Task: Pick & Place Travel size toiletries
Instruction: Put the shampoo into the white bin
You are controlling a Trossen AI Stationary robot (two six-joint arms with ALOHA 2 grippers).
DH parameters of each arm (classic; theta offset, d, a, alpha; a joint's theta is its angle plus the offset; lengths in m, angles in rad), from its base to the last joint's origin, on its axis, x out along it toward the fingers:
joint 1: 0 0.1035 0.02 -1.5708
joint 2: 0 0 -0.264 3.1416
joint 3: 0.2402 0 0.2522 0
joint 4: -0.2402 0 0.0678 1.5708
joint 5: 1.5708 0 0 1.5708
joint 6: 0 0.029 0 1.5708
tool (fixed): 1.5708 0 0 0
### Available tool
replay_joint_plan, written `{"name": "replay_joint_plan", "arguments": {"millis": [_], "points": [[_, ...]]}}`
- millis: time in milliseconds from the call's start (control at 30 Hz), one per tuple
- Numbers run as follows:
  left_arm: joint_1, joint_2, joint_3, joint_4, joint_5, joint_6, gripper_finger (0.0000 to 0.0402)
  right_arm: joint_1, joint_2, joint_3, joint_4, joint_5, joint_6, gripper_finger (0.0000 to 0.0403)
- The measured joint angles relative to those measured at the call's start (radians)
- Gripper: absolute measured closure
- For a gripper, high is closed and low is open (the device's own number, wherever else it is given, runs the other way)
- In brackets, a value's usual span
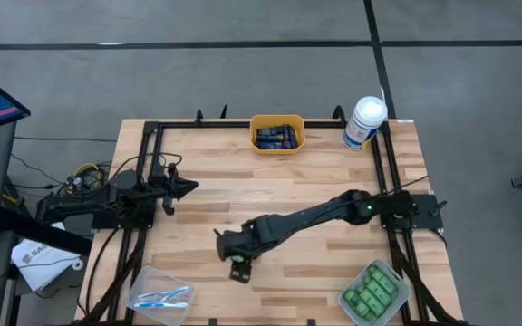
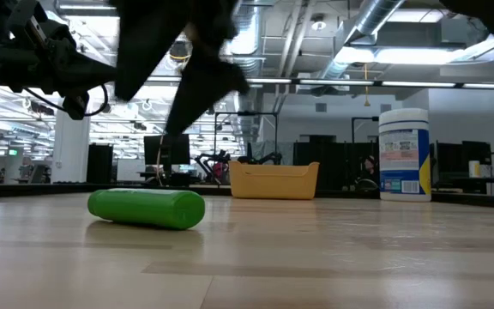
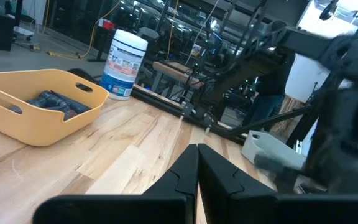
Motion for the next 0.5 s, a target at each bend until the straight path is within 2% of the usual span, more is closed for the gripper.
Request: {"name": "replay_joint_plan", "arguments": {"millis": [100, 233, 500], "points": [[0.000, 0.000, 0.000, 0.000, 0.000, 0.000, 0.0401, -0.013, 0.005, -0.047, 0.029, 0.008, 0.005, 0.0121], [0.000, 0.000, 0.000, 0.000, 0.000, 0.000, 0.0401, -0.027, 0.032, -0.051, 0.010, 0.029, -0.015, 0.0121], [0.000, 0.000, 0.000, 0.000, 0.000, 0.000, 0.0401, -0.022, 0.053, -0.047, 0.082, 0.052, -0.055, 0.0121]]}}
